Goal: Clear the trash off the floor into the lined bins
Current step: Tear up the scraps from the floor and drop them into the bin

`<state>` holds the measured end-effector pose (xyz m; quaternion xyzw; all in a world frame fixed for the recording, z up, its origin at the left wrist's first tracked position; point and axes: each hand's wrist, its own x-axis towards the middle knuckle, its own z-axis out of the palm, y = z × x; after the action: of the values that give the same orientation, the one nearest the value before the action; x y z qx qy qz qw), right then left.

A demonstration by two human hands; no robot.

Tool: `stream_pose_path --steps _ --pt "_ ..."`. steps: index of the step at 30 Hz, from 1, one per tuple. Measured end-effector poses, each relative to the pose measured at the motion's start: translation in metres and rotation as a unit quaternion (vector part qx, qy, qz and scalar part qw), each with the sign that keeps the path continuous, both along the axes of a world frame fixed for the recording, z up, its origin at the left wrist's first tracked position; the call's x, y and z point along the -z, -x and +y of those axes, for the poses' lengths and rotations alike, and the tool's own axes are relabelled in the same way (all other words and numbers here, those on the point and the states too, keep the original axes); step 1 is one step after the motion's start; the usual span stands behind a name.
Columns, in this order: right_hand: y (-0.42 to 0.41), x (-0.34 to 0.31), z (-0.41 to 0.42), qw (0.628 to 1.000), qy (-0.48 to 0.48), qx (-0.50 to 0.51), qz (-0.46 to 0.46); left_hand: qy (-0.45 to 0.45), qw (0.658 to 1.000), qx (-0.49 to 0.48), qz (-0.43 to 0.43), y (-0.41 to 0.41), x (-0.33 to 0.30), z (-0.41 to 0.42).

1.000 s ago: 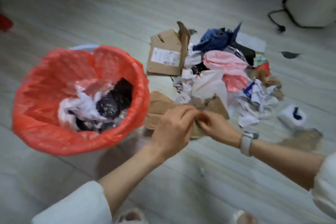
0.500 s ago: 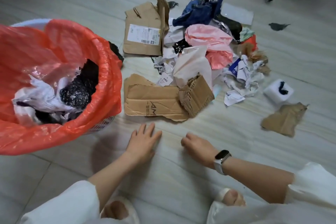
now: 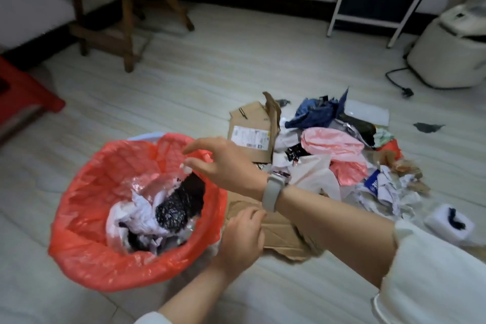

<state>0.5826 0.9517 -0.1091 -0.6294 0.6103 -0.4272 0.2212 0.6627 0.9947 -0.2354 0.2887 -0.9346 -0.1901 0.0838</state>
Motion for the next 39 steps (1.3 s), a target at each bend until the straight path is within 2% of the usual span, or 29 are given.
stream_pose_path --steps 3,7,9,12,16,19,23,25,28,30,32,36,39 --pt "0.017 0.005 0.0 0.999 -0.032 0.015 -0.019 -0.056 0.998 -0.024 -0.019 0.003 0.009 -0.006" --pt "0.079 0.027 0.033 0.99 -0.098 0.1 -0.012 -0.029 0.996 -0.008 -0.085 0.033 0.004 -0.005" --pt "0.12 0.043 0.06 0.979 -0.108 0.175 -0.01 -0.015 0.996 0.044 -0.072 0.052 0.007 -0.004" --pt "0.179 0.078 0.106 0.944 -0.125 0.305 -0.017 0.007 0.994 0.099 -0.039 0.086 0.012 -0.005" --pt "0.24 0.126 0.162 0.888 -0.18 0.422 -0.04 0.013 0.993 0.1 -0.058 0.144 0.008 -0.005" --pt "0.268 0.152 0.174 0.884 -0.223 0.412 -0.007 -0.005 0.997 0.055 -0.056 0.18 0.022 -0.008" --pt "0.286 0.168 0.141 0.921 -0.217 0.321 0.031 -0.091 0.993 -0.058 -0.047 0.201 0.041 -0.021" --pt "0.29 0.179 0.118 0.921 -0.242 0.305 -0.006 -0.128 0.987 -0.096 -0.015 0.202 0.045 -0.029" --pt "0.295 0.2 0.094 0.888 -0.266 0.352 -0.13 -0.168 0.979 -0.112 0.042 0.199 0.046 -0.035" --pt "0.298 0.2 0.09 0.87 -0.251 0.392 -0.163 -0.196 0.97 -0.118 0.078 0.199 0.042 -0.035" --pt "0.298 0.184 0.092 0.882 -0.192 0.409 -0.136 -0.238 0.956 -0.13 0.11 0.204 0.036 -0.034" --pt "0.301 0.13 0.114 0.918 -0.068 0.39 -0.012 -0.34 0.906 -0.155 0.196 0.219 0.017 -0.044" --pt "0.301 0.095 0.136 0.944 -0.058 0.325 0.015 -0.365 0.89 -0.123 0.244 0.225 -0.009 -0.056"
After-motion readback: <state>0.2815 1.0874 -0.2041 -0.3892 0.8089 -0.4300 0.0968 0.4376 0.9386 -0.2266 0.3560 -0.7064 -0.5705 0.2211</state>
